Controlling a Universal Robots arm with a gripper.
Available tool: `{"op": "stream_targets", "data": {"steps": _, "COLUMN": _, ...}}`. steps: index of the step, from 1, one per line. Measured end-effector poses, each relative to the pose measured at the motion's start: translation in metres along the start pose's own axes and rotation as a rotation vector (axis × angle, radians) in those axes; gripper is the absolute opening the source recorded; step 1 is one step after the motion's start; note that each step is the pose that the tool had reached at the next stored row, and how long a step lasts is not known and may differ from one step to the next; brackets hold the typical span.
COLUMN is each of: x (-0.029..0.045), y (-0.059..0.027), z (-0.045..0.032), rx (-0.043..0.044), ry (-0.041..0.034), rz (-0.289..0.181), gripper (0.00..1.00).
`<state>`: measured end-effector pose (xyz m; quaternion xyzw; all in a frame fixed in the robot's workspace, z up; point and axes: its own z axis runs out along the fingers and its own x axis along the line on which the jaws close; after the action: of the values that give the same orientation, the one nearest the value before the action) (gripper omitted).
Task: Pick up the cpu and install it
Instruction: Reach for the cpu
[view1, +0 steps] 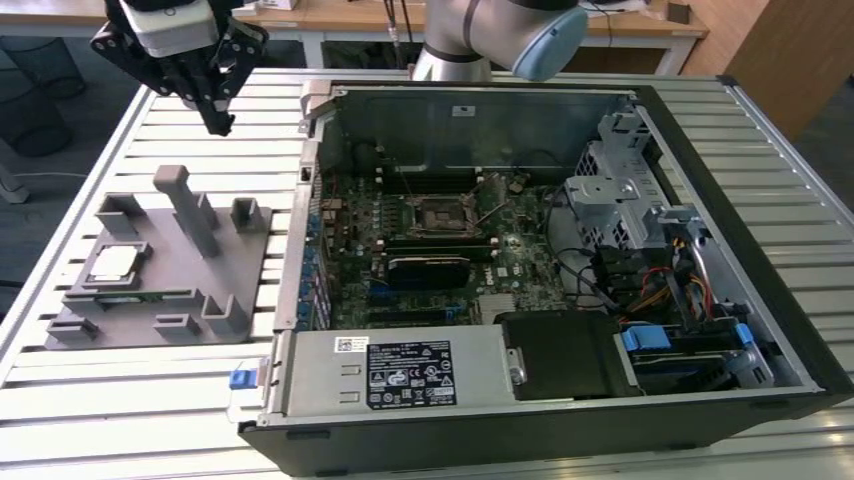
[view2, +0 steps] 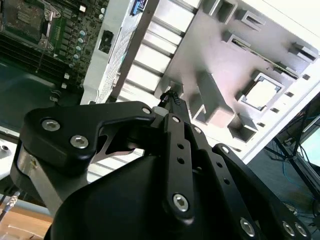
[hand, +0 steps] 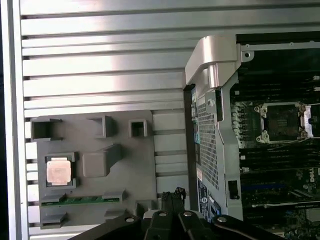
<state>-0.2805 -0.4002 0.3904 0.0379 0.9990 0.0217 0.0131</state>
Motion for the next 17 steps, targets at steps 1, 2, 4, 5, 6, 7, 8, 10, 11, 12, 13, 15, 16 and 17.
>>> {"op": "stream_targets", "data": {"steps": 1, "x": 0.0011, "y": -0.0001, "z": 0.0, "rx": 0.0, "ry": 0.0, "rz": 0.0, "gripper": 0.11}}
{"op": "stream_targets", "data": {"steps": 2, "x": 0.0022, "y": -0.0002, "z": 0.0, "rx": 0.0, "ry": 0.0, "rz": 0.0, "gripper": 0.11}}
{"op": "stream_targets", "data": {"steps": 4, "x": 0.0048, "y": -0.0004, "z": -0.0001, "rx": 0.0, "ry": 0.0, "rz": 0.0, "gripper": 0.11}}
{"op": "stream_targets", "data": {"steps": 5, "x": 0.0062, "y": -0.0005, "z": -0.0001, "rx": 0.0, "ry": 0.0, "rz": 0.0, "gripper": 0.11}}
{"op": "stream_targets", "data": {"steps": 6, "x": 0.0075, "y": -0.0006, "z": 0.0, "rx": 0.0, "ry": 0.0, "rz": 0.0, "gripper": 0.11}}
{"op": "stream_targets", "data": {"steps": 7, "x": 0.0089, "y": -0.0007, "z": 0.0, "rx": 0.0, "ry": 0.0, "rz": 0.0, "gripper": 0.11}}
{"op": "stream_targets", "data": {"steps": 8, "x": 0.0101, "y": -0.0008, "z": -0.0001, "rx": 0.0001, "ry": 0.0, "rz": 0.0, "gripper": 0.11}}
{"op": "stream_targets", "data": {"steps": 10, "x": 0.0122, "y": -0.0009, "z": 0.0, "rx": 0.0, "ry": 0.0, "rz": 0.0, "gripper": 0.11}}
{"op": "stream_targets", "data": {"steps": 11, "x": 0.0133, "y": -0.001, "z": 0.0, "rx": 0.0, "ry": 0.0001, "rz": 0.0, "gripper": 0.11}}
{"op": "stream_targets", "data": {"steps": 12, "x": 0.0143, "y": -0.0011, "z": 0.0, "rx": 0.0001, "ry": 0.0001, "rz": 0.0, "gripper": 0.11}}
{"op": "stream_targets", "data": {"steps": 13, "x": 0.0153, "y": -0.0012, "z": 0.0, "rx": 0.0001, "ry": 0.0002, "rz": 0.0, "gripper": 0.11}}
{"op": "stream_targets", "data": {"steps": 15, "x": 0.0174, "y": -0.0013, "z": 0.0, "rx": 0.0, "ry": 0.0002, "rz": 0.0, "gripper": 0.11}}
{"op": "stream_targets", "data": {"steps": 16, "x": 0.0184, "y": -0.0014, "z": 0.0, "rx": 0.0, "ry": 0.0002, "rz": 0.0, "gripper": 0.11}}
{"op": "stream_targets", "data": {"steps": 17, "x": 0.0194, "y": -0.0015, "z": 0.0001, "rx": 0.0, "ry": 0.0002, "rz": 0.0, "gripper": 0.11}}
